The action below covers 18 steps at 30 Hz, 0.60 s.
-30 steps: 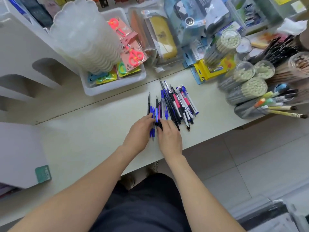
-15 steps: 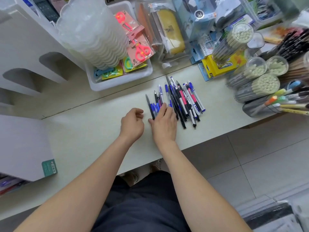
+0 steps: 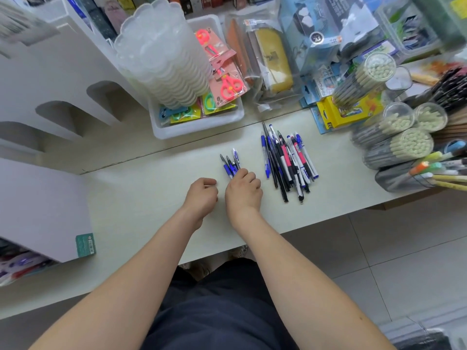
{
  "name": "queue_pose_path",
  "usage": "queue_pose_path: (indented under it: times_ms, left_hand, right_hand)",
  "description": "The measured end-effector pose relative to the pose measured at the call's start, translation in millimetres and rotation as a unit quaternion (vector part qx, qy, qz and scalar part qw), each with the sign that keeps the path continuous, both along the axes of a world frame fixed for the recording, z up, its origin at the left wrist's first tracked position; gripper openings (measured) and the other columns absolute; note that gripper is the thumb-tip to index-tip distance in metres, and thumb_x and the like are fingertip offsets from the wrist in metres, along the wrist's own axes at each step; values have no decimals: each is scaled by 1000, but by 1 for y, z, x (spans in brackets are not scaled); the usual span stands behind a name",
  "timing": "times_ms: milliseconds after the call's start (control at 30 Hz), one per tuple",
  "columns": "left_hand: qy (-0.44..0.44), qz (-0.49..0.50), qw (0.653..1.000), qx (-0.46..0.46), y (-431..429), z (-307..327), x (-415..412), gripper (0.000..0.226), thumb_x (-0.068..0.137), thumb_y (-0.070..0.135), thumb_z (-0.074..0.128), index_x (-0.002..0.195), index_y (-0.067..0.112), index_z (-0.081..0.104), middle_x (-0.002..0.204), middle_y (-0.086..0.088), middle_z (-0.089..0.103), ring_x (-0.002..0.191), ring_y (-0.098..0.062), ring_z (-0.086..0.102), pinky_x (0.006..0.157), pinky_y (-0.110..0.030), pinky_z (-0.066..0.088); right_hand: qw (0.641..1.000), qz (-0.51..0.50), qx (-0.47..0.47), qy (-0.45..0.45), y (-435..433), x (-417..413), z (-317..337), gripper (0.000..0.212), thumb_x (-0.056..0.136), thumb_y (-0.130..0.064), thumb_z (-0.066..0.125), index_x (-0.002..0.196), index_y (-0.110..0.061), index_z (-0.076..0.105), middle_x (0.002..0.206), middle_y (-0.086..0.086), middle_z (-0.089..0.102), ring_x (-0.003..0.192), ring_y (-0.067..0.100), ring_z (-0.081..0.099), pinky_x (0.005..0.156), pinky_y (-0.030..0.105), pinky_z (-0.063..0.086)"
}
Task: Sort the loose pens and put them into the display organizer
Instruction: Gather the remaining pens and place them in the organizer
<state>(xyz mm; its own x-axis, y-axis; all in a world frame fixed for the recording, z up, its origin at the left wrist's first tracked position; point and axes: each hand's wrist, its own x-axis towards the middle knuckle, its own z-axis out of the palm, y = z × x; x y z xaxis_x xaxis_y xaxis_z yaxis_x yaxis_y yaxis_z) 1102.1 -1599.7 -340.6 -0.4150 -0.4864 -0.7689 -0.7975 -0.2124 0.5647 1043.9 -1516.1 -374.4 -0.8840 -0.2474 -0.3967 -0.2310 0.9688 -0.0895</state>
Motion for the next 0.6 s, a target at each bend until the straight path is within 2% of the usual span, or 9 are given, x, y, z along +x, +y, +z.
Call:
queue_pose_path:
  times_ms: [100, 167, 267, 333, 400, 433, 500, 567, 600]
  left_hand:
    - [-12, -21, 999, 35, -1, 6, 6, 29, 100, 6, 51, 123, 11, 66, 91, -6, 65, 74, -21, 59, 65, -32, 44]
    - [-12, -40, 998, 51, -2, 14, 10, 25, 101, 7, 52, 121, 10, 67, 90, -7, 67, 75, -22, 60, 66, -32, 48]
    - [-4, -46, 998, 53, -5, 27, 11, 25, 105, 14, 49, 120, 13, 69, 109, -8, 73, 85, -21, 68, 79, -34, 56]
    - [8, -34, 997, 62, -5, 38, 10, 29, 107, 32, 52, 123, 15, 69, 119, -7, 74, 97, -21, 73, 91, -39, 58]
    - [41, 12, 992, 121, -3, 53, 6, 50, 103, 58, 57, 127, 16, 69, 120, -5, 76, 107, -23, 75, 101, -46, 57]
    - [64, 40, 984, 161, -3, 60, 4, 60, 97, 67, 61, 124, 15, 72, 117, -5, 78, 106, -24, 75, 101, -47, 57]
    - [98, 76, 965, 231, -1, 77, 4, 63, 85, 70, 75, 112, 13, 76, 105, -8, 78, 96, -29, 75, 92, -47, 58]
    - [133, 57, 955, 259, 2, 87, 7, 55, 81, 57, 85, 107, 11, 73, 97, -16, 69, 82, -37, 66, 74, -47, 51]
    - [152, 50, 953, 259, 3, 92, 9, 46, 84, 49, 86, 103, 10, 70, 94, -19, 64, 79, -36, 62, 70, -46, 45]
  right_hand:
    - [995, 81, 54, -12, -1, -5, -2, 38, 106, -10, 35, 138, 6, 46, 124, 18, 65, 110, 34, 69, 78, 38, 58]
    - [994, 104, 39, -8, 6, -12, 2, 33, 108, -8, 40, 136, 4, 50, 125, 15, 64, 113, 32, 70, 81, 38, 58]
    - [994, 83, -31, -70, 22, -21, 23, 24, 103, -15, 55, 124, -4, 62, 118, 12, 65, 110, 33, 70, 80, 37, 54]
    - [982, 51, -121, -133, 33, -23, 38, 23, 96, -27, 61, 107, -7, 61, 110, 13, 67, 103, 38, 67, 75, 38, 49]
    - [952, 33, -224, -207, 39, -19, 62, 22, 92, -35, 60, 92, -13, 57, 94, 7, 67, 90, 34, 65, 69, 40, 51]
    - [936, 37, -263, -231, 41, -15, 75, 18, 91, -35, 58, 88, -17, 57, 87, 4, 67, 84, 31, 65, 67, 41, 53]
    - [911, 47, -313, -265, 40, -5, 103, 11, 90, -31, 56, 88, -21, 58, 81, 3, 68, 75, 28, 69, 65, 44, 59]
    - [882, 41, -351, -310, 38, 3, 129, 13, 92, -27, 53, 99, -20, 61, 86, 6, 72, 64, 26, 75, 60, 45, 63]
    - [865, 34, -366, -343, 36, 6, 139, 18, 94, -25, 51, 108, -20, 61, 90, 8, 72, 61, 27, 76, 55, 42, 62]
